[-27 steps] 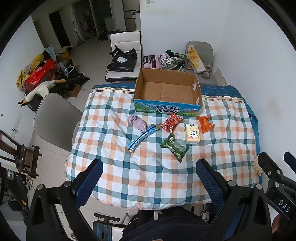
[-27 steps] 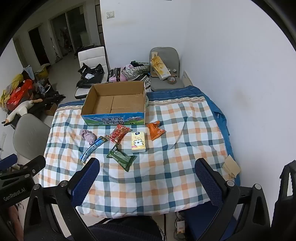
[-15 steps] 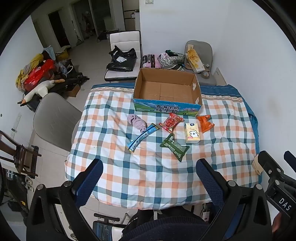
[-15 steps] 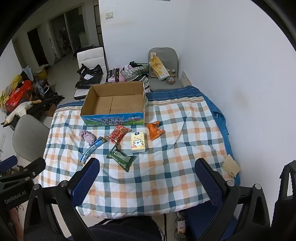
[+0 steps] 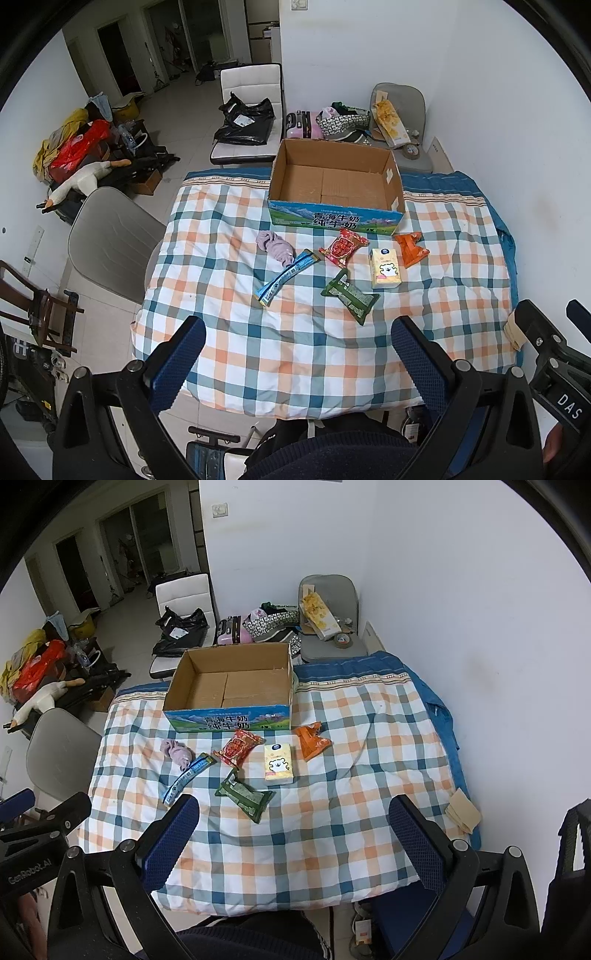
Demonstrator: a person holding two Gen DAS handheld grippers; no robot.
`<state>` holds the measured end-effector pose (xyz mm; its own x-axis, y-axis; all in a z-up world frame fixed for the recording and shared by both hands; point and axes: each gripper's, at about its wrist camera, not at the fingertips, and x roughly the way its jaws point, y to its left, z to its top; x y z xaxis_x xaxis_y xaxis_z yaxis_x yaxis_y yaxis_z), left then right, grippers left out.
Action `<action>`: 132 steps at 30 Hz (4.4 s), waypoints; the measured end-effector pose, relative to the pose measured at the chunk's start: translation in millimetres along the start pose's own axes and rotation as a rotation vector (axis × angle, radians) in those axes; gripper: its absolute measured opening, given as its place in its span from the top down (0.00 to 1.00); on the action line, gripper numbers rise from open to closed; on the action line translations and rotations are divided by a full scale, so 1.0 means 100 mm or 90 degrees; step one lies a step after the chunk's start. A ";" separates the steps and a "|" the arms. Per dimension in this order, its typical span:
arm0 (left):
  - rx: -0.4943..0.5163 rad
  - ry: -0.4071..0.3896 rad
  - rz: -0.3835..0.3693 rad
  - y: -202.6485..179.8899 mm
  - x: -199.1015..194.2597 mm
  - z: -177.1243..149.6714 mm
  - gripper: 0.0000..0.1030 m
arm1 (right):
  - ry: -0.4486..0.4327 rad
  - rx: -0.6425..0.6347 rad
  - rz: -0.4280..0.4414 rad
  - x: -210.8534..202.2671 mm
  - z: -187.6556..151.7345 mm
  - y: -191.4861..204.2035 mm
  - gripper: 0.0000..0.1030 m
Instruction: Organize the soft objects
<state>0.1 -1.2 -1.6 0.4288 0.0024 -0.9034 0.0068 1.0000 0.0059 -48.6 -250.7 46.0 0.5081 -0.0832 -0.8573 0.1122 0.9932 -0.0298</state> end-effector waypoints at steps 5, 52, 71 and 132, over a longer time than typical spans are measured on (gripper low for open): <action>0.000 -0.011 -0.001 0.01 -0.07 0.05 0.00 | -0.001 -0.001 -0.002 0.01 -0.03 0.00 0.00; 0.000 -0.040 -0.001 0.03 -0.22 0.20 0.00 | -0.028 -0.003 -0.006 -0.13 0.11 0.00 0.00; -0.002 -0.042 -0.001 0.03 -0.22 0.18 0.00 | -0.027 -0.001 -0.005 -0.11 0.10 0.01 0.00; -0.065 0.342 -0.006 -0.85 3.99 -0.07 0.65 | 0.451 0.010 0.162 4.91 0.01 0.19 0.37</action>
<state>164.1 -85.0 -365.9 -0.0930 -0.0299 -0.9952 -0.0913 0.9956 -0.0214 204.3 -272.4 -375.2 -0.1496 0.2260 -0.9626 0.0800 0.9731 0.2161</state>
